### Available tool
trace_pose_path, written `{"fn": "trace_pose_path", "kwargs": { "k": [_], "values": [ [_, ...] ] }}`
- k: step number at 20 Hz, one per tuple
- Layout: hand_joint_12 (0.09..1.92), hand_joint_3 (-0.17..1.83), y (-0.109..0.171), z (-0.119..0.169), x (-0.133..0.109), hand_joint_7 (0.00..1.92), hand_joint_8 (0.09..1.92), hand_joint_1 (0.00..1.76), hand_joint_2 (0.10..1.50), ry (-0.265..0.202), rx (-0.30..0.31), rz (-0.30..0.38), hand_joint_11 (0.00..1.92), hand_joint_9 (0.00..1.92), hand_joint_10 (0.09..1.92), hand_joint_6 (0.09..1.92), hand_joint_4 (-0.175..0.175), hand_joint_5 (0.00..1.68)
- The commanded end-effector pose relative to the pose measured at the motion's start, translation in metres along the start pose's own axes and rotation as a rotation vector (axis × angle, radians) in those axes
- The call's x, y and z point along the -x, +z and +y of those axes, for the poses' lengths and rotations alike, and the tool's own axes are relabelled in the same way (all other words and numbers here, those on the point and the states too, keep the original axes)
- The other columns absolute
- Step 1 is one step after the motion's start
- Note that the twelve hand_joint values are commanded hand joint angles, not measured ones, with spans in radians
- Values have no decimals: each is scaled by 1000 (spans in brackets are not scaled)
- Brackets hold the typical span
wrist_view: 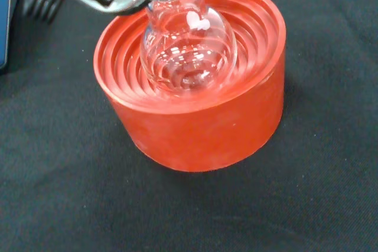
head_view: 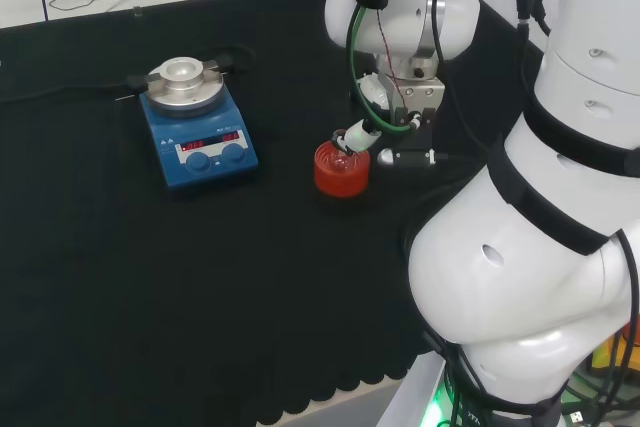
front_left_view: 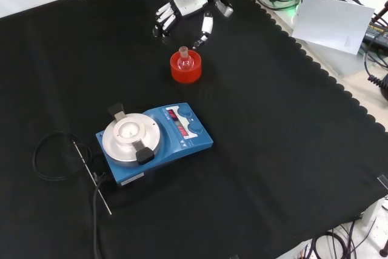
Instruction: Pick up the round-bottom flask.
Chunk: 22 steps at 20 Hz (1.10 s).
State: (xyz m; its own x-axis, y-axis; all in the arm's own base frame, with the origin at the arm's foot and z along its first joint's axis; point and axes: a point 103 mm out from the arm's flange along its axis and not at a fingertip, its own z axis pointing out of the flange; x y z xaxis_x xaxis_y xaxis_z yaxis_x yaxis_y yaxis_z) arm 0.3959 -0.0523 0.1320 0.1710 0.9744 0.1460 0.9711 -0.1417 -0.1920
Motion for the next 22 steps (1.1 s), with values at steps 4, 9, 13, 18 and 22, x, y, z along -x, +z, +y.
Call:
{"fn": "trace_pose_path", "kwargs": {
  "k": [4, 9, 13, 18, 22],
  "values": [
    [1417, 662, 14, 6, -2, 140, 699, 890, 573, -18, 4, 0, 142, 379, 724, 737, -73, 431],
    [1419, 658, 21, 11, -2, 168, 710, 902, 571, -22, 5, 10, 164, 399, 729, 744, -73, 452],
    [1411, 656, 24, 14, -1, 173, 711, 904, 572, -29, 19, 13, 173, 403, 726, 745, -74, 457],
    [1406, 654, 23, 17, 0, 176, 710, 905, 573, -37, 54, 14, 176, 406, 722, 748, -75, 467],
    [1406, 655, 24, 17, -1, 215, 723, 919, 582, -42, 61, 11, 181, 438, 727, 805, -80, 612]
  ]
}}
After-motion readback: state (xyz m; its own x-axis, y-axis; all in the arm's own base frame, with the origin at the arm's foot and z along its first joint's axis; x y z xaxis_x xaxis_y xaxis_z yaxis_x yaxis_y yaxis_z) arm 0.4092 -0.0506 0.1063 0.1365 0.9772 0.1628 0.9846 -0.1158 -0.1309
